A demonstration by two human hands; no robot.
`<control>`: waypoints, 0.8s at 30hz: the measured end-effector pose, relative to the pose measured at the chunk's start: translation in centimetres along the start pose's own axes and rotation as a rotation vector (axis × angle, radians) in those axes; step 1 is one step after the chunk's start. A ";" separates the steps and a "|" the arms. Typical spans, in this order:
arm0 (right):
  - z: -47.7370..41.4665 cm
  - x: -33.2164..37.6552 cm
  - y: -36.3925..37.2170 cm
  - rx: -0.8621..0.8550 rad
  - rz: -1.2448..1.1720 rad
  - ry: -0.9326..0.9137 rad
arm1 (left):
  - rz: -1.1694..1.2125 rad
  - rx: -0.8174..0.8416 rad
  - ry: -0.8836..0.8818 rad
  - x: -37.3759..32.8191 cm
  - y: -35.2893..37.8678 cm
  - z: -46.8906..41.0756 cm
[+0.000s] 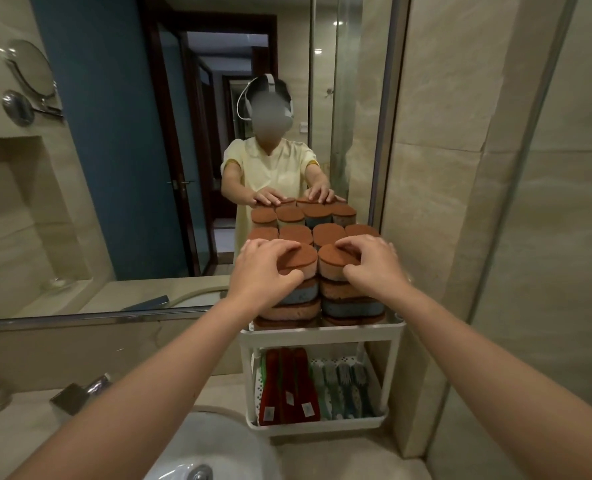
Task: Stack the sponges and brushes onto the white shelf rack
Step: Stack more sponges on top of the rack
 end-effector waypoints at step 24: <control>2.3 0.4 0.9 -0.068 0.256 -0.043 | -0.200 0.017 0.078 -0.7 0.9 1.2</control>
Point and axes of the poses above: each hand's wrist, its own z-axis away from the middle knuckle, its own y-axis out of the palm, x = y × z, the point moved 1 cm from there along -z, towards the middle knuckle, and after that the axes turned 2 degrees about y, right-handed, at the moved point
